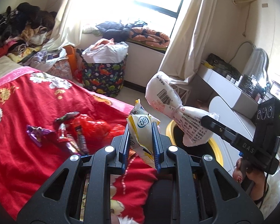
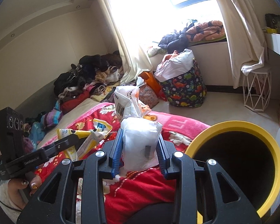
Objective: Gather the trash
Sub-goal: 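Carry the bag and wrapper over the yellow bin and open both tools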
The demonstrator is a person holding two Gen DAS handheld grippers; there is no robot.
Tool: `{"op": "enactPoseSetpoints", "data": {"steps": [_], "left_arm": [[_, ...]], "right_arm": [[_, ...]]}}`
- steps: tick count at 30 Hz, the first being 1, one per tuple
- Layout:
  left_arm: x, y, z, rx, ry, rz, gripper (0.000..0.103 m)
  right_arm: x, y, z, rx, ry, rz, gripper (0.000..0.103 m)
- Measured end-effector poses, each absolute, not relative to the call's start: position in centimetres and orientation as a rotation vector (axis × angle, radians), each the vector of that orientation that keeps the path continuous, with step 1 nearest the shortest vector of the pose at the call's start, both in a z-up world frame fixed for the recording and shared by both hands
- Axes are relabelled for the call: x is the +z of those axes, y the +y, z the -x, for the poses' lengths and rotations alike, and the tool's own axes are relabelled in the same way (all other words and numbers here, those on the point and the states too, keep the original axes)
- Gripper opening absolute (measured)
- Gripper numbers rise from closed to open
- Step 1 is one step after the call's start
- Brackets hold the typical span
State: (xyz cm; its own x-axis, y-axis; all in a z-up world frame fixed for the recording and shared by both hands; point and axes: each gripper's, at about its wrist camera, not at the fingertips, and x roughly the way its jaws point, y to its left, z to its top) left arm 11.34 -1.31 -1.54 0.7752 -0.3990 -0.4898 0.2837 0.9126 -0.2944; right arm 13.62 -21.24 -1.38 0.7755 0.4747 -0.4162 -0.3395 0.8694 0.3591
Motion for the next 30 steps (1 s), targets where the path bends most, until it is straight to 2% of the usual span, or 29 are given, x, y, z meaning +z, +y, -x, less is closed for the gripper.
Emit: {"op": "enactPoseSetpoints", "data": {"steps": [30], "left_arm": [[-2.3,-8.6,-12.2,-0.496,0.616,0.118,0.015]], "right_arm": [[-3.1,-30.0,-12.0,0.250,0.504,-0.380,0.032]]}}
